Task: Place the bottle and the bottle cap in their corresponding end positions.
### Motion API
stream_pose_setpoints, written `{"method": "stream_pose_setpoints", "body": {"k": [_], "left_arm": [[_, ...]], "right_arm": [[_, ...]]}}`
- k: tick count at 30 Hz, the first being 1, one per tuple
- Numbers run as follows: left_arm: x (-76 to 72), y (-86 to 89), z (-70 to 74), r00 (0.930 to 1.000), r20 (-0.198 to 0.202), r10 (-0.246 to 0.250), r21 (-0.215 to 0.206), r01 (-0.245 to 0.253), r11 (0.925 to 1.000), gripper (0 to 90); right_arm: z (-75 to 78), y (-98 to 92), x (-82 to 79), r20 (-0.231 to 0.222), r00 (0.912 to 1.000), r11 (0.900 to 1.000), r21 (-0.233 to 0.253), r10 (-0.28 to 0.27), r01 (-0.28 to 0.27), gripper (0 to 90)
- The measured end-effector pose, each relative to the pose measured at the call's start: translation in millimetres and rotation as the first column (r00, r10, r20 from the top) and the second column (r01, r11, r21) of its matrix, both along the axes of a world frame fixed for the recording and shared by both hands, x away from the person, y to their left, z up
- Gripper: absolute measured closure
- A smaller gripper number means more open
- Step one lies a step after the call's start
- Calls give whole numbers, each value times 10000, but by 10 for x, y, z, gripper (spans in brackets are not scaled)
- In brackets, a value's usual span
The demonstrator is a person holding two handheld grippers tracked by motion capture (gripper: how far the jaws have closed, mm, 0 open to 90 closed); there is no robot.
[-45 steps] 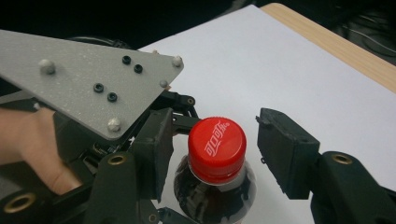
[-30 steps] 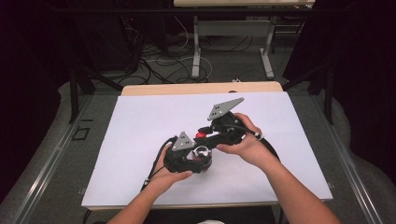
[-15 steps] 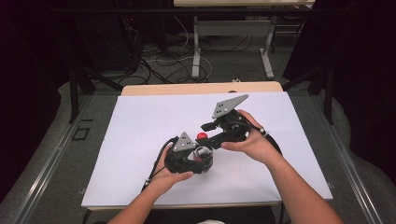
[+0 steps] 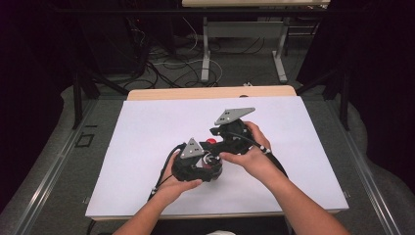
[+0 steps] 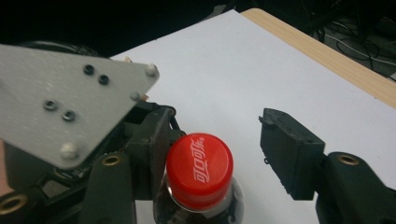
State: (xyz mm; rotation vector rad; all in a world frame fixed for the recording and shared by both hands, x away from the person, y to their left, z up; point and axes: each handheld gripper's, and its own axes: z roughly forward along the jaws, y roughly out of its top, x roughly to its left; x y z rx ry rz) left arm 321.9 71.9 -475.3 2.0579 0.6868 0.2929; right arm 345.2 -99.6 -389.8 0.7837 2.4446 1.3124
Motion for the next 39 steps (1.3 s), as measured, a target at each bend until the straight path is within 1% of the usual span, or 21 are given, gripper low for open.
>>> {"method": "stream_pose_setpoints", "body": {"k": [5, 9, 11, 14, 15, 16, 20, 22, 23, 24, 25, 26, 27, 30, 31, 32, 33, 35, 36, 38, 39], "left_arm": [[9, 10, 5, 10000, 21, 5, -73, -5, 10000, 307], [13, 15, 4, 10000, 14, 26, -55, -26, 10000, 307], [8, 13, 5, 10000, -30, 14, -67, -15, 10000, 307], [1, 6, 9, 10000, 12, -37, -103, 37, 9999, 306], [2, 4, 9, 10000, 71, -33, -77, 33, 10000, 306], [-3, 3, 11, 10000, 16, -73, -94, 73, 9999, 306], [-4, -3, 9, 9999, 16, -104, -102, 104, 9999, 306], [0, -4, 4, 9999, 19, -112, -68, 112, 9999, 306], [0, -6, 0, 9999, 4, -102, -59, 102, 9999, 306], [-3, -9, -2, 9999, -35, -106, -48, 106, 9999, 306], [3, -6, -1, 9999, 30, -111, -23, 111, 9999, 306], [-2, -6, 0, 10000, -43, -87, -55, 86, 9999, 306], [2, -6, 2, 9999, 25, -100, -47, 100, 9999, 306], [2, 1, 7, 10000, 28, -52, -81, 52, 10000, 306], [1, 0, 7, 10000, 45, -39, -74, 40, 10000, 306], [2, 0, 6, 10000, 41, -35, -68, 35, 10000, 306], [3, 1, 6, 10000, 47, -28, -54, 28, 10000, 306], [3, 3, 7, 10000, 44, -45, -28, 46, 10000, 306], [3, 5, 8, 10000, 42, -46, -28, 46, 10000, 306], [3, 8, 10, 10000, 28, -17, -81, 17, 10000, 306], [5, 19, 20, 10000, 3, -62, -27, 62, 10000, 306]], "right_arm": [[18, -49, -10, -71, 9999, 9999, 81, 112, -111, 450], [26, -81, -28, -352, 9992, 9997, 164, 200, -195, 523], [32, -103, -22, -550, 9971, 9982, 299, 530, -514, 604], [51, -129, 0, -511, 9917, 9930, 175, 1179, -1172, 610], [62, -149, 29, -636, 9875, 9895, 90, 1444, -1441, 612], [64, -158, 56, -534, 9835, 9849, 76, 1729, -1728, 612], [73, -199, 164, -479, 9552, 9562, -63, 2920, -2927, 615], [68, -202, 186, -289, 9457, 9459, -109, 3239, -3243, 614], [67, -201, 188, -261, 9443, 9444, -158, 3280, -3285, 612], [69, -194, 179, -312, 9460, 9460, -245, 3226, -3233, 606], [73, -189, 161, -383, 9517, 9515, -333, 3046, -3059, 570], [73, -178, 145, -398, 9581, 9582, -251, 2838, -2849, 494], [76, -171, 129, -455, 9613, 9621, -118, 2717, -2724, 474], [85, -129, 53, -390, 9776, 9784, 74, 2067, -2066, 457], [94, -118, 29, -531, 9832, 9846, 80, 1747, -1746, 457], [95, -100, 8, -438, 9893, 9903, 119, 1389, -1385, 457], [104, -84, -11, -330, 9929, 9934, -28, 1144, -1146, 459], [94, -42, -35, -365, 9970, 9976, 12, 687, -687, 460], [89, -26, -41, -247, 9983, 9985, -156, 519, -523, 460], [77, -7, -39, -449, 9985, 9987, -395, 308, -326, 467], [65, -4, -34, -361, 9991, 9992, -336, 220, -232, 478]]}}
